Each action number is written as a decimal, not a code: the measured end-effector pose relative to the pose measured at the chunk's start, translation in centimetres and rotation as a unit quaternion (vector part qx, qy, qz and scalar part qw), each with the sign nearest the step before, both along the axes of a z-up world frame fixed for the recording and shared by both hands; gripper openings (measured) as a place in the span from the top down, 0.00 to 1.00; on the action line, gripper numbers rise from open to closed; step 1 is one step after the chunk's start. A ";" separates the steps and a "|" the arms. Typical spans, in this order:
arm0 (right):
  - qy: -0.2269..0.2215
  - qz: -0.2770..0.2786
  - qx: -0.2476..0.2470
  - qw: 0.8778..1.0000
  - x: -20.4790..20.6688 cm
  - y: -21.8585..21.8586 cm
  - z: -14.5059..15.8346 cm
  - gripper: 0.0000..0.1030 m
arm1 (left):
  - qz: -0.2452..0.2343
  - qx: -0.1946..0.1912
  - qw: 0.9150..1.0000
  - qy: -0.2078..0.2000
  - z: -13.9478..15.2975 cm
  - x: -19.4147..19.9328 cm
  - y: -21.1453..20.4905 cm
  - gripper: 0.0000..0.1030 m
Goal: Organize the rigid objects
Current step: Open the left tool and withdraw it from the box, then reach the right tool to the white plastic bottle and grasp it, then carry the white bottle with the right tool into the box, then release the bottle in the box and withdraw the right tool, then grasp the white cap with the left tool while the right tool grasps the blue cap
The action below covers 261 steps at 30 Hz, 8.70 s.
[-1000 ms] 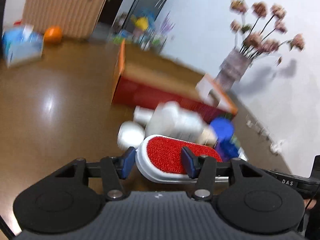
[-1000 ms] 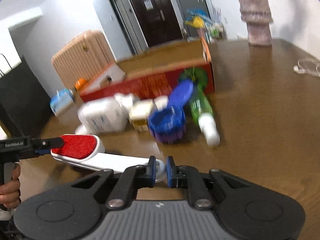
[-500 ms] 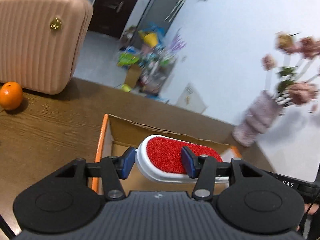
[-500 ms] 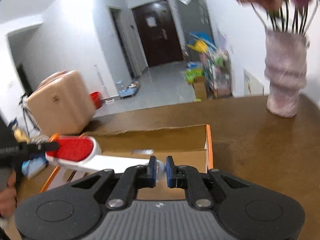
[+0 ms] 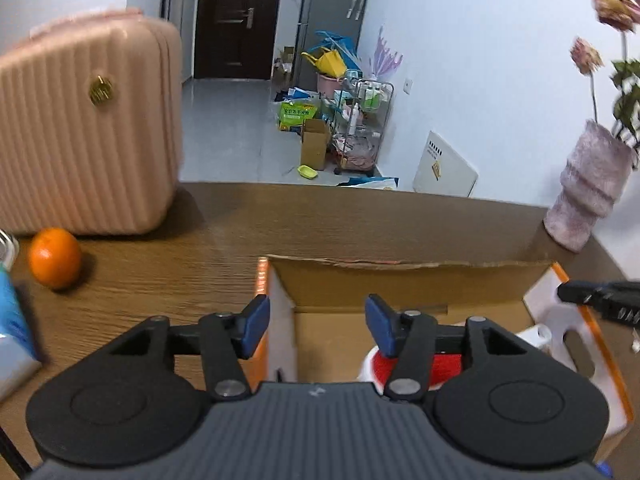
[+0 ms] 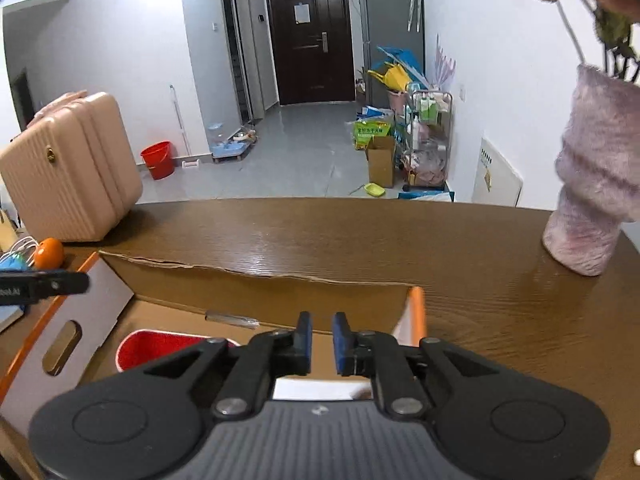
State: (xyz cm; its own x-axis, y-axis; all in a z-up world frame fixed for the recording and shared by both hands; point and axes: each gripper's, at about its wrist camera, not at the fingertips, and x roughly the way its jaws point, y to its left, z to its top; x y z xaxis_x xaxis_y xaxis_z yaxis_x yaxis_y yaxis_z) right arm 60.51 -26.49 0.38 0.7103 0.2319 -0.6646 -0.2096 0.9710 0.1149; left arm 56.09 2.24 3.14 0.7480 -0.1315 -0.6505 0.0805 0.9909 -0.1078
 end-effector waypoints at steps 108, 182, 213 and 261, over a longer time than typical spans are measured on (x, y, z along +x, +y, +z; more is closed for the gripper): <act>-0.024 0.095 0.170 0.981 -45.1 1.9 -3.4 0.67 | -0.102 -0.223 0.969 0.036 -7.4 -39.2 0.3 0.54; -0.173 -0.034 -0.007 0.984 -30.8 -2.8 5.6 0.14 | 0.028 0.074 0.977 -0.196 1.6 -32.5 -0.7 0.00; -0.160 0.027 0.000 0.987 -52.0 1.6 -3.9 0.05 | 0.009 0.030 0.990 -0.135 -6.4 -45.4 -1.1 0.00; -0.095 -0.001 0.013 0.995 -34.1 1.6 -2.5 0.50 | -0.020 0.021 0.999 -0.043 -5.2 -31.5 -0.6 0.61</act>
